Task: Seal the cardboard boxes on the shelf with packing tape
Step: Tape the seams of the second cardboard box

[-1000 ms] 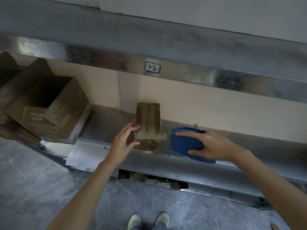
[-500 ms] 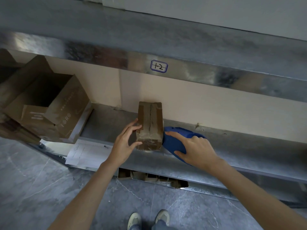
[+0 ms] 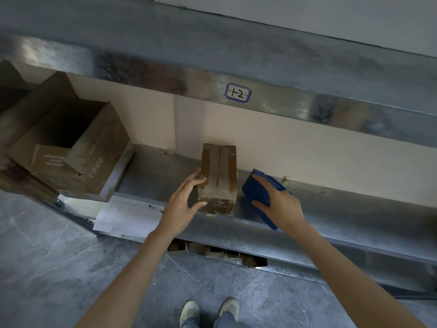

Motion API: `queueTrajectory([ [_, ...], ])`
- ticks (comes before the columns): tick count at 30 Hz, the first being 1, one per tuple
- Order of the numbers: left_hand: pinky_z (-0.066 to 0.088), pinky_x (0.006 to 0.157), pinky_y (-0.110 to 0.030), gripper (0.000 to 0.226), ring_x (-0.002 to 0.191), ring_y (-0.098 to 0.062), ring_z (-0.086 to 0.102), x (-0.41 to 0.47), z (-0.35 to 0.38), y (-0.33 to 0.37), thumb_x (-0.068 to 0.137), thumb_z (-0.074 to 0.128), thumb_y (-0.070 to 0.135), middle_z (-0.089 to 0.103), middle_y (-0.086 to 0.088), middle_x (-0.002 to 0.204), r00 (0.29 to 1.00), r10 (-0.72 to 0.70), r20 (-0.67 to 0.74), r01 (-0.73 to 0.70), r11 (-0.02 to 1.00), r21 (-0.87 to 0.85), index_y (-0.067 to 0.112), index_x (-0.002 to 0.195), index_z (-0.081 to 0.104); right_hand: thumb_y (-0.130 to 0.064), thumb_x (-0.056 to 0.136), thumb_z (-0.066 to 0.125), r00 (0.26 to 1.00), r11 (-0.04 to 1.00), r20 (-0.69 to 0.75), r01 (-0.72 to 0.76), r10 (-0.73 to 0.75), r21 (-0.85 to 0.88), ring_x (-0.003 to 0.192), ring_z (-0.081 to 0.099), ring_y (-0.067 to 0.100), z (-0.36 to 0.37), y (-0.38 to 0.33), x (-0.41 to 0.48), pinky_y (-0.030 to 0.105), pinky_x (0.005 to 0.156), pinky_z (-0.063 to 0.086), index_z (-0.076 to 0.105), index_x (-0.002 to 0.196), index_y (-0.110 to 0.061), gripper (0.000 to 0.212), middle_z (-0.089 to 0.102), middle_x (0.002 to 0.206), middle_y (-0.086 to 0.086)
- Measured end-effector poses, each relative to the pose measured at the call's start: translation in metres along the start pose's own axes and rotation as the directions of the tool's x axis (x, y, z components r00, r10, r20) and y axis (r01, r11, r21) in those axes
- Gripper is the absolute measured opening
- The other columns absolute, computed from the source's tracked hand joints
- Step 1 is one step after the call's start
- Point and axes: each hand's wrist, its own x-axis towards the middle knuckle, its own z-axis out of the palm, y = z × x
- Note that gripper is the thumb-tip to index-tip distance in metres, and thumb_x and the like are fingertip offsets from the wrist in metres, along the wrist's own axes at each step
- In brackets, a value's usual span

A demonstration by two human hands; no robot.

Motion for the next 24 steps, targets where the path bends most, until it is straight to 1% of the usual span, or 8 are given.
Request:
queueTrajectory([
  [3, 0.037, 0.113, -0.024, 0.061, 0.145, -0.007, 0.033, 0.000, 0.002, 0.001, 0.083, 0.076, 0.014, 0.028, 0.017, 0.159, 1.000, -0.002, -0.005, 0.002, 1.000, 0.005, 0.020, 0.137, 0.050, -0.040, 0.096, 0.055, 0.996, 0.985, 0.038, -0.080, 0.075, 0.156, 0.068, 0.061, 0.023, 0.008, 0.009, 0.010, 0.028, 0.051, 0.048, 0.010, 0.153, -0.041, 0.073, 0.070, 0.099, 0.007],
  [5, 0.035, 0.105, -0.007, 0.060, 0.145, -0.009, 0.034, 0.000, 0.002, 0.002, 0.083, 0.077, 0.013, 0.029, 0.015, 0.159, 1.000, -0.010, -0.006, 0.010, 1.000, -0.006, 0.019, 0.137, 0.050, -0.035, 0.097, 0.055, 0.994, 0.982, 0.075, -0.093, 0.082, 0.164, 0.071, 0.063, 0.026, 0.016, 0.011, 0.016, 0.029, 0.050, 0.048, 0.006, 0.154, -0.037, 0.075, 0.070, 0.099, 0.010],
  [6, 0.034, 0.103, -0.005, 0.061, 0.145, -0.010, 0.034, 0.000, 0.002, 0.002, 0.083, 0.077, 0.012, 0.030, 0.015, 0.159, 1.000, -0.015, -0.004, 0.015, 1.000, -0.009, 0.019, 0.136, 0.050, -0.034, 0.097, 0.054, 0.993, 0.982, 0.086, -0.092, 0.079, 0.164, 0.070, 0.063, 0.026, 0.021, 0.011, 0.019, 0.028, 0.048, 0.045, 0.005, 0.155, -0.036, 0.075, 0.070, 0.098, 0.011],
  [10, 0.034, 0.107, -0.010, 0.062, 0.144, -0.006, 0.033, 0.000, 0.002, 0.001, 0.082, 0.077, 0.013, 0.028, 0.017, 0.159, 1.000, -0.024, 0.003, 0.024, 1.000, -0.005, 0.021, 0.137, 0.049, -0.031, 0.099, 0.051, 0.995, 0.983, 0.082, -0.067, 0.054, 0.170, 0.054, 0.054, 0.019, 0.033, 0.010, 0.027, 0.025, 0.039, 0.036, 0.001, 0.154, -0.037, 0.075, 0.070, 0.089, 0.012],
  [13, 0.036, 0.108, -0.012, 0.062, 0.144, -0.008, 0.034, -0.001, 0.002, 0.002, 0.082, 0.077, 0.011, 0.029, 0.017, 0.159, 0.999, -0.034, 0.001, 0.034, 0.999, -0.009, 0.021, 0.137, 0.049, -0.031, 0.099, 0.053, 0.995, 0.972, 0.080, -0.073, 0.056, 0.224, 0.059, 0.060, 0.025, 0.036, 0.012, 0.032, 0.033, 0.043, 0.047, 0.002, 0.153, -0.040, 0.075, 0.068, 0.088, 0.011],
  [18, 0.038, 0.116, -0.043, 0.062, 0.143, -0.006, 0.034, 0.000, 0.000, 0.004, 0.081, 0.078, 0.012, 0.031, 0.016, 0.158, 0.999, -0.044, 0.001, 0.044, 0.999, -0.001, 0.021, 0.136, 0.050, -0.038, 0.099, 0.051, 0.992, 0.983, 0.125, -0.047, 0.025, 0.176, 0.054, 0.056, 0.021, 0.029, 0.016, 0.034, 0.034, 0.047, 0.050, -0.009, 0.153, -0.040, 0.080, 0.060, 0.070, 0.004],
  [21, 0.037, 0.116, -0.044, 0.063, 0.143, -0.004, 0.034, 0.001, -0.001, 0.007, 0.081, 0.079, 0.013, 0.032, 0.017, 0.157, 0.999, -0.043, 0.009, 0.043, 0.999, 0.014, 0.023, 0.136, 0.050, -0.048, 0.098, 0.048, 0.989, 0.991, 0.145, -0.025, 0.006, 0.131, 0.060, 0.062, 0.023, 0.026, 0.020, 0.034, 0.037, 0.053, 0.057, -0.020, 0.148, -0.049, 0.084, 0.066, 0.080, 0.008],
  [24, 0.034, 0.118, -0.041, 0.065, 0.143, -0.003, 0.032, 0.001, -0.003, 0.009, 0.081, 0.080, 0.014, 0.030, 0.017, 0.157, 0.999, -0.041, 0.018, 0.040, 0.999, 0.036, 0.024, 0.137, 0.049, -0.051, 0.098, 0.046, 0.992, 0.991, 0.127, -0.022, 0.005, 0.132, 0.061, 0.060, 0.020, 0.015, 0.019, 0.029, 0.030, 0.052, 0.049, -0.018, 0.149, -0.048, 0.082, 0.063, 0.077, 0.004],
])
